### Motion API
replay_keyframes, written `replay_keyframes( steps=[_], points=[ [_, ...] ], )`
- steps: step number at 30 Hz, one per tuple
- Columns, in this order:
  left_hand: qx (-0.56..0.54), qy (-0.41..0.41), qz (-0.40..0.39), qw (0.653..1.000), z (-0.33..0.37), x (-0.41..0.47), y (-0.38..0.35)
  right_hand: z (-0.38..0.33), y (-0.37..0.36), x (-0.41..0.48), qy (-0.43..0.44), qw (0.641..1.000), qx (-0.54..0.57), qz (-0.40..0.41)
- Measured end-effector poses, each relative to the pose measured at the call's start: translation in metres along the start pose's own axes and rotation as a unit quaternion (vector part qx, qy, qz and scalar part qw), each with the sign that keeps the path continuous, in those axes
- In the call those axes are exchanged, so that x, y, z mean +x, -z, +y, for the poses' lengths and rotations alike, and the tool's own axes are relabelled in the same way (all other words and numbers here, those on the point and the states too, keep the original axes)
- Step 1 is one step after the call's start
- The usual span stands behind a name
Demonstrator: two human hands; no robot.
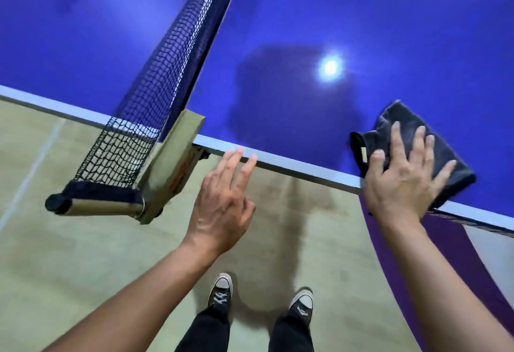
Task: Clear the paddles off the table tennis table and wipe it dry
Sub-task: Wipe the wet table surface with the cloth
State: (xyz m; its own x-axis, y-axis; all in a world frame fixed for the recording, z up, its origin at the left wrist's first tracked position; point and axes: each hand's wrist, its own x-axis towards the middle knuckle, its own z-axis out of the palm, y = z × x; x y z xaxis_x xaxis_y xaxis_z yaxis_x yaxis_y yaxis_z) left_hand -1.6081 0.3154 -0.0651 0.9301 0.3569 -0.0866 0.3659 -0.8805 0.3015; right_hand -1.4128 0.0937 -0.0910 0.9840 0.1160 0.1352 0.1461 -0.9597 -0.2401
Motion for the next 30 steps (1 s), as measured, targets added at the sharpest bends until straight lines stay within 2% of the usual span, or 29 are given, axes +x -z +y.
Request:
replay_keyframes(
  steps=[4,7,11,15,17,20,25,30],
  points=[
    [-0.033,0.026,0.045,0.998,-0.05,-0.005,0.015,-0.111,-0.024,-0.026,0.078,0.996,-0.009,-0.033],
    [-0.041,0.013,0.04,0.998,-0.067,-0.009,0.022,-0.181,-0.041,-0.038,0.138,0.989,0.002,-0.052],
    [-0.02,-0.007,0.068,0.997,-0.07,-0.013,0.032,-0.23,-0.052,-0.035,0.24,0.966,0.011,-0.093],
    [0.006,0.04,0.077,0.996,-0.077,-0.014,0.04,-0.256,-0.057,0.013,0.301,0.943,0.015,-0.143],
    [0.001,0.066,0.068,0.995,-0.08,-0.016,0.04,-0.277,-0.063,0.035,0.299,0.941,0.018,-0.156],
    [0.006,0.061,0.065,0.996,-0.081,-0.019,0.036,-0.297,-0.069,0.05,0.286,0.945,0.009,-0.157],
    [0.029,0.05,0.016,0.998,-0.077,-0.038,0.026,-0.286,-0.066,0.02,0.291,0.944,0.031,-0.152],
    [0.048,0.082,0.017,0.995,-0.065,-0.037,0.026,-0.255,-0.054,-0.033,0.185,0.976,0.055,-0.098]
  ],
)
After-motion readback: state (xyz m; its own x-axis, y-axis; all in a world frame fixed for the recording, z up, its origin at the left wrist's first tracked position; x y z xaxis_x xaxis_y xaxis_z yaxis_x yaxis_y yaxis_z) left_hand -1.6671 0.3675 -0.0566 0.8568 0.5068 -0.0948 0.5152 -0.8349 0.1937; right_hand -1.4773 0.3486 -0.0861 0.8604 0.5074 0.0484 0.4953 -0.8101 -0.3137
